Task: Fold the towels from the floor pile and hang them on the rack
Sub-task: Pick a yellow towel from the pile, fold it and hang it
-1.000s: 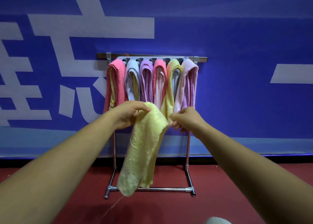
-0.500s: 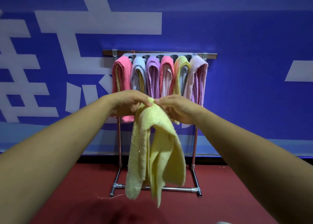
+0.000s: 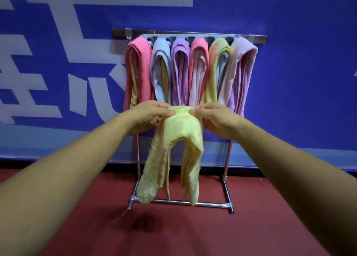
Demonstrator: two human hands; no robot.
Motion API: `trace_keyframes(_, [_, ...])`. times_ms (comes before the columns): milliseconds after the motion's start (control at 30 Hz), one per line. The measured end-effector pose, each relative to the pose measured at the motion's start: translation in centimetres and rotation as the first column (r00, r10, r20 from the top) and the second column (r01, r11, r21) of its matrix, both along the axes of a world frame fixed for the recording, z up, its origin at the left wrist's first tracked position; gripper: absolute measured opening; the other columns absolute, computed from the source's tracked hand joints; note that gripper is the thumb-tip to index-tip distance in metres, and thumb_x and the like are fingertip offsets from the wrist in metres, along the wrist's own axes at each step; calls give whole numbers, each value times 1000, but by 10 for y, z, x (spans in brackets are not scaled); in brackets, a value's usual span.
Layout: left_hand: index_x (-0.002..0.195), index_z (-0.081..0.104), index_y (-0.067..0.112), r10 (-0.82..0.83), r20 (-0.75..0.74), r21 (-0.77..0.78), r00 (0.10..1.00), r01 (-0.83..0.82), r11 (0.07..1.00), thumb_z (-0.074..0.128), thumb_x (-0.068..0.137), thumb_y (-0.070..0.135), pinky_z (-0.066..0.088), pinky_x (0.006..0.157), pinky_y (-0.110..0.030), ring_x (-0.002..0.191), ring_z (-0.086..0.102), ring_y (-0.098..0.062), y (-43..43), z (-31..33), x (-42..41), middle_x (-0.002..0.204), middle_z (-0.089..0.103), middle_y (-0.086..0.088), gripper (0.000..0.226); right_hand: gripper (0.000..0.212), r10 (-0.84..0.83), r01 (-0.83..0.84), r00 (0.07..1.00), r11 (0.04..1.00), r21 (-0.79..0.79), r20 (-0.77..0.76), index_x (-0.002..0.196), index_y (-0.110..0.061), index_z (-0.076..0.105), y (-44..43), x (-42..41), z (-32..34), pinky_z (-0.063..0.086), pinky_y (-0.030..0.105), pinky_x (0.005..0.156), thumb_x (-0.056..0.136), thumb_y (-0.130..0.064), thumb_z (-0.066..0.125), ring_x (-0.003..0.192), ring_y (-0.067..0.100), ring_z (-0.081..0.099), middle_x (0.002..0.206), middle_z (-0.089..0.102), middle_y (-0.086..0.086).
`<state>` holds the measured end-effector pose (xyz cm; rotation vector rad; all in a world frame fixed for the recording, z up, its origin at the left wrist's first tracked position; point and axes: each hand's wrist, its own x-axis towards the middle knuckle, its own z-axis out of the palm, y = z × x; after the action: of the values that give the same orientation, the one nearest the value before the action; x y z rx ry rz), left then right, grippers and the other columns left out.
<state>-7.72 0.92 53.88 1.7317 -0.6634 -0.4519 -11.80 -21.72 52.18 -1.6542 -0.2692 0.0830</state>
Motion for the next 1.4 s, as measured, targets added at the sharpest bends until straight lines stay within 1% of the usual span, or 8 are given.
trace_keyframes(167, [90,62,2,31,-44,-108,999,-36,993,52,97,3,44,55,-11,54,58,0,-6,-34,60,59,63,8,12,66,53,-53,999,998,16,5,97,10,61,-6,68,-31,25,47,82,71,-44,86,93,33,39,99,49,20])
trace_keyframes(333, [92,67,2,29,-97,-108,995,-40,993,62,86,11,47,61,-13,62,61,-4,-10,-67,140,69,68,3,12,25,10,-9,999,1000,14,-48,69,-20,66,-8,140,-62,20,46,71,76,-38,82,78,31,35,74,48,10])
trace_keyframes(467, [68,69,16,25,-72,2,997,-25,1000,57,93,0,33,49,-9,46,42,3,-12,-61,178,51,52,14,32,34,-1,1,992,1000,2,-123,64,-19,65,-8,171,-64,35,24,59,97,-14,63,57,11,48,59,58,-6])
trace_keyframes(533, [75,67,14,19,-81,55,997,-15,998,59,93,0,34,50,-8,47,43,4,-9,-45,186,52,54,15,25,32,-6,9,987,1000,17,-158,67,-18,65,-7,178,-54,43,22,66,98,-10,61,62,7,55,63,61,-6])
trace_keyframes(733, [97,72,3,46,-105,205,993,-23,979,66,92,9,45,59,-9,65,59,2,0,45,192,75,68,8,9,22,-60,52,964,998,-38,-260,76,-17,71,6,173,26,44,23,74,97,-14,64,69,7,59,70,66,-4])
trace_keyframes(933, [89,72,12,96,-147,284,984,-51,958,65,93,8,43,61,-13,61,55,2,-3,152,181,70,65,11,9,24,-148,116,940,986,-120,-309,83,6,66,9,155,144,41,26,67,95,-15,68,68,11,52,71,58,4])
trace_keyframes(1100, [89,74,23,98,-233,330,968,-16,944,71,87,25,47,80,-23,80,63,-5,-10,230,170,84,74,6,4,22,-156,110,924,983,-150,-350,76,-6,60,0,138,236,33,11,43,97,-11,64,46,-2,42,53,49,-13])
trace_keyframes(1400, [77,62,21,162,-224,353,961,-75,933,61,95,4,38,58,-7,54,52,9,-48,296,141,55,59,22,25,23,-120,58,942,979,-197,-314,73,-19,64,-38,124,298,43,20,63,95,-22,68,61,3,54,64,60,-14])
